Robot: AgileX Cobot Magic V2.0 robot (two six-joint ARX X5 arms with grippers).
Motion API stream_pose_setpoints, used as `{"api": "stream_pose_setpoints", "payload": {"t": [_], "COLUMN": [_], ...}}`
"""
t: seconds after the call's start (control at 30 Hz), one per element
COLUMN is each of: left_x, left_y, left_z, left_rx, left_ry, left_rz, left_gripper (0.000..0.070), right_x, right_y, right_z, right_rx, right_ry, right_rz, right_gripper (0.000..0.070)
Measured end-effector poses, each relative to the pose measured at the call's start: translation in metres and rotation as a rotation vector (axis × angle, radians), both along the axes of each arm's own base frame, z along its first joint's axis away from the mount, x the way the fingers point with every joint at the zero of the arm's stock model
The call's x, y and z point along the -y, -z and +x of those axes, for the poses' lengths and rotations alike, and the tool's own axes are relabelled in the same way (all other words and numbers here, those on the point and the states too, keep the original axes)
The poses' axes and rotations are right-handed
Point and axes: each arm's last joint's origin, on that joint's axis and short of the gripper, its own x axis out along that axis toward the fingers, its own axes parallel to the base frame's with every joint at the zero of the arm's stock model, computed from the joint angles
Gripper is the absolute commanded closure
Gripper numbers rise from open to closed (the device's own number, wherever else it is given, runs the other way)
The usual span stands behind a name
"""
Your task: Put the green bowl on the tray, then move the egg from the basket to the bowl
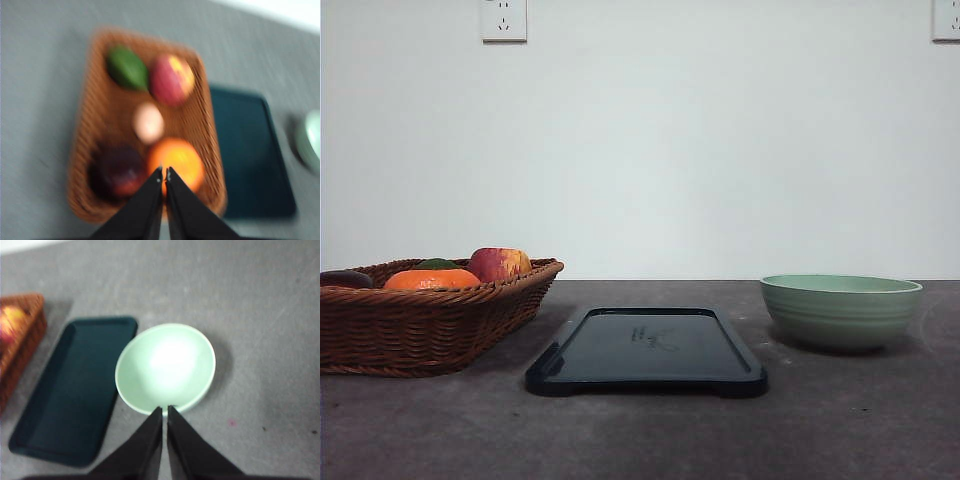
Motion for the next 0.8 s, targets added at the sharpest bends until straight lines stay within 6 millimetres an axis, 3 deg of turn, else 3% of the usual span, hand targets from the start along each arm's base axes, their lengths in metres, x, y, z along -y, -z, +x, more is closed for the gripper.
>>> {"api": "stream_pose_setpoints", "payload": {"t": [0.2,0.3,0.37,0.63,0.8], "left_x": [0.002,0.003,0.003,0.003,0.003], "left_y": [0.006,0.005,0.005,0.005,0.005], "left_z": [0.011,0.011,0.011,0.011,0.011], "left_rx": [-0.073,-0.060,-0.054,-0.048,-0.047], "left_ry": [0.069,0.082,0.087,0.093,0.095], "left_rz": [-0.008,0.005,0.011,0.018,0.021], "left_gripper": [0.0687,0.0478,0.0401,0.0378,0.0334], "right_x": [-0.001,-0.001,-0.001,-0.001,-0.001], "right_y": [0.001,0.004,0.004,-0.002,-0.010], "right_z": [0.005,0.004,0.003,0.005,0.023], "right_rx": [-0.065,-0.086,-0.102,-0.110,-0.194], "right_ry": [-0.059,-0.082,-0.084,-0.067,-0.052], "right_rz": [-0.060,-0.066,-0.068,-0.047,-0.027], "right_gripper": [0.0669,0.0399,0.0334,0.0339,0.0340]}}
